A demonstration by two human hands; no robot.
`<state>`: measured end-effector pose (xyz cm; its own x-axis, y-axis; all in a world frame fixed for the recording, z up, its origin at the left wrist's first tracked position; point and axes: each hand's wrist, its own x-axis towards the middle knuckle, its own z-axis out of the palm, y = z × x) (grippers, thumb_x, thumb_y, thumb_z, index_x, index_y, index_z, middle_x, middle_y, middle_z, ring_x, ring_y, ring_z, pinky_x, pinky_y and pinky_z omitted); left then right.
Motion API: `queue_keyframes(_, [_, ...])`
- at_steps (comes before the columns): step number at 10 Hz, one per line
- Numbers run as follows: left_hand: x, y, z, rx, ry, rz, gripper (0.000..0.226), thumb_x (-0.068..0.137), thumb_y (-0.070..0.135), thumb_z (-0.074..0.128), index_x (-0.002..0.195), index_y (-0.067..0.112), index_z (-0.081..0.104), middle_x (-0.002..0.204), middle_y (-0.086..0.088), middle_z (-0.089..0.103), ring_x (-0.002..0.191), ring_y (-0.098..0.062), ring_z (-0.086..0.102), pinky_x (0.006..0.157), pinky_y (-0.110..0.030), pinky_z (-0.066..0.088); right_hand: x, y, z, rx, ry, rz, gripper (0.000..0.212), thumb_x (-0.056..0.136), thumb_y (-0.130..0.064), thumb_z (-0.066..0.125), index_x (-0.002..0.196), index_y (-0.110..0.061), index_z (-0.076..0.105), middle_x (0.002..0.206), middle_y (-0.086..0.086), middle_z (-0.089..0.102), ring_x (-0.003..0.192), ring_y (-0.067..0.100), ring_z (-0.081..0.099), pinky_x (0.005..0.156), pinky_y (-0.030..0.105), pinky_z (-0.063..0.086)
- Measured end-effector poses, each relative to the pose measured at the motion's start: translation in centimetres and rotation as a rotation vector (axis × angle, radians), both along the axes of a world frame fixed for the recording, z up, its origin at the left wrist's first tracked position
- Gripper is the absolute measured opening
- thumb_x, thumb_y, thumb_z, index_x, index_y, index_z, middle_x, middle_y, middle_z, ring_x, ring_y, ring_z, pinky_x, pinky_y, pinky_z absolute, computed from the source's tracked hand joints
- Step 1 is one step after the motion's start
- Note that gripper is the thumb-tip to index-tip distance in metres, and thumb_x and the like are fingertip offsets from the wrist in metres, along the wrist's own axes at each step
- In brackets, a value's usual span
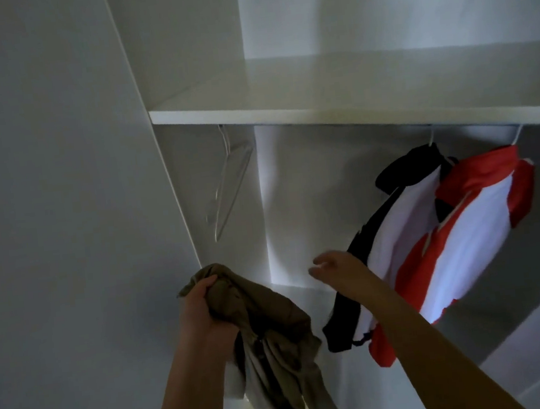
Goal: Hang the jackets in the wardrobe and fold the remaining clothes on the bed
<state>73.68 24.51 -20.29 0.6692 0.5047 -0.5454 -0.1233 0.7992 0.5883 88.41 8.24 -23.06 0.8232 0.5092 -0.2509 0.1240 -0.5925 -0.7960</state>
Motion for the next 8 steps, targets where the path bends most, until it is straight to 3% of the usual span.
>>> queue_keyframes(1, [2.1,1.3,1.0,0.002,-0.006,0.02,0.014,0.093,0.018,0.043,0.084,0.012,0.051,0.084,-0.007,0.054,0.072,-0.021,0.055,0.07,-0.035,0.047,3.3,6.7,1.1,0.297,0.311,-0.057,0.024,0.092,-0.02,0.061,0.11,-0.005,0.062,0.1,0.008,0.066,0.081,0.015,0.062,0.07,0.024,0.05])
queue_keyframes(2, [4.3,2.9,1.6,0.029,0.013,0.086,0.016,0.095,0.018,0.041,0.084,0.011,0.051,0.083,-0.006,0.052,0.072,-0.02,0.054,0.088,-0.036,0.042,5.9,13.1,1.4,0.375,0.465,-0.092,0.016,0.092,-0.014,0.06,0.102,-0.002,0.062,0.101,0.012,0.065,0.082,0.018,0.06,0.075,0.029,0.052])
queue_keyframes(3, [6.0,4.1,2.1,-0.006,-0.11,0.218,0.031,0.1,0.018,0.036,0.121,0.005,0.055,0.094,-0.008,0.053,0.103,-0.023,0.052,0.111,-0.034,0.032,8.0,18.2,1.2,0.389,0.498,-0.142,0.023,0.091,-0.008,0.059,0.11,0.006,0.061,0.105,0.017,0.062,0.085,0.02,0.058,0.086,0.035,0.051])
queue_keyframes(4, [6.6,5.5,2.6,0.022,-0.147,0.249,0.036,0.101,0.019,0.034,0.127,0.004,0.054,0.108,-0.009,0.054,0.108,-0.021,0.05,0.114,-0.034,0.028,9.3,21.8,0.9,0.402,0.516,-0.128,0.026,0.089,-0.008,0.062,0.11,0.006,0.061,0.091,0.011,0.059,0.078,0.019,0.055,0.079,0.033,0.049])
queue_keyframes(5, [6.7,7.1,2.5,0.062,-0.065,0.237,0.03,0.099,0.02,0.039,0.085,0.007,0.061,0.076,-0.007,0.062,0.076,-0.02,0.056,0.09,-0.037,0.045,9.9,24.2,0.5,0.435,0.583,-0.121,0.019,0.086,-0.01,0.067,0.101,0.001,0.063,0.079,0.005,0.058,0.079,0.018,0.055,0.071,0.029,0.046])
queue_keyframes(6, [6.2,7.9,1.8,0.076,-0.013,0.226,0.028,0.097,0.02,0.044,0.08,0.007,0.062,0.069,-0.008,0.063,0.071,-0.022,0.058,0.066,-0.037,0.049,10.0,26.1,0.2,0.448,0.625,-0.153,0.004,0.086,-0.006,0.063,0.083,-0.005,0.061,0.076,0.005,0.06,0.07,0.015,0.057,0.063,0.025,0.046])
queue_keyframes(7, [6.3,8.4,1.1,0.036,-0.018,0.194,0.028,0.096,0.019,0.046,0.081,0.005,0.064,0.071,-0.01,0.063,0.072,-0.024,0.059,0.07,-0.038,0.05,9.9,26.8,-0.3,0.529,0.577,-0.25,0.012,0.089,-0.005,0.059,0.077,-0.004,0.059,0.065,0.007,0.054,0.051,0.014,0.048,0.048,0.023,0.042])
queue_keyframes(8, [6.8,8.7,0.2,0.038,0.015,0.187,0.03,0.098,0.02,0.044,0.084,0.0,0.061,0.064,-0.01,0.064,0.061,-0.024,0.063,0.066,-0.028,0.054,9.8,26.1,-0.5,0.577,0.444,-0.359,0.014,0.092,-0.01,0.054,0.098,-0.002,0.063,0.064,0.004,0.048,0.048,0.014,0.04,0.036,0.018,0.032])
